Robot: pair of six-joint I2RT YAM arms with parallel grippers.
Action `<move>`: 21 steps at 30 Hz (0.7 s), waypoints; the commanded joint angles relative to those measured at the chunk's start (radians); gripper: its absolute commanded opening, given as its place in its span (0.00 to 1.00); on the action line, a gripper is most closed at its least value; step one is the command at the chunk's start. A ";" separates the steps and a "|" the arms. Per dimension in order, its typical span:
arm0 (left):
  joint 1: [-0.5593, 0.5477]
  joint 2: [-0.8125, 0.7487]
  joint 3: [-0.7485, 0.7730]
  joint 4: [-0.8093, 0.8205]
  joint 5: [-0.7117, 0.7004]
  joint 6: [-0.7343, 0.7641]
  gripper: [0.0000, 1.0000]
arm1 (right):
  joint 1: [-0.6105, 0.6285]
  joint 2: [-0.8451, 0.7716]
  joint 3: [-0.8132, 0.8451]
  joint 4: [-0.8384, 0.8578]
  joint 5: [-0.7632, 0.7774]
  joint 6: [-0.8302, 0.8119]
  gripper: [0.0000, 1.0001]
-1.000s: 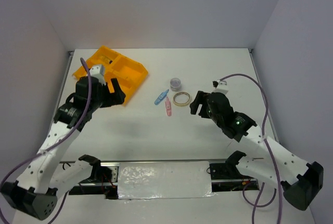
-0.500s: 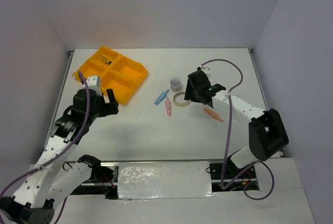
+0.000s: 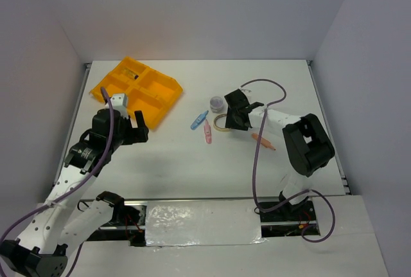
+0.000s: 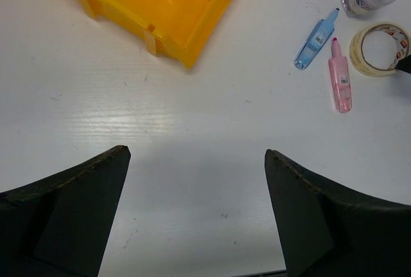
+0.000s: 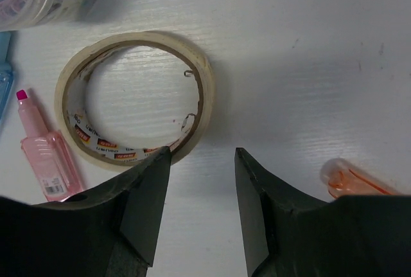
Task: Sort the stationery into containers
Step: Pick up the stationery from the center of the board.
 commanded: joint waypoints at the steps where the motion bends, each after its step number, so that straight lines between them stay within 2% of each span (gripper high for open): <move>1: 0.003 -0.006 0.010 0.037 0.021 0.022 0.99 | -0.011 0.031 -0.006 0.090 -0.027 0.017 0.52; 6: 0.003 0.008 0.010 0.037 0.029 0.023 0.99 | -0.021 0.084 0.001 0.101 -0.043 0.032 0.45; 7: 0.003 0.008 0.012 0.037 0.029 0.023 0.99 | -0.019 0.089 0.001 0.101 -0.050 0.034 0.36; 9: 0.003 0.009 0.010 0.039 0.031 0.023 0.99 | -0.019 0.092 -0.011 0.104 -0.046 0.045 0.28; 18: 0.003 0.023 0.010 0.037 0.031 0.022 0.99 | -0.037 0.095 -0.046 0.141 -0.086 0.060 0.29; 21: 0.003 0.020 0.014 0.036 0.029 0.017 0.99 | -0.039 0.080 -0.057 0.145 -0.104 0.058 0.11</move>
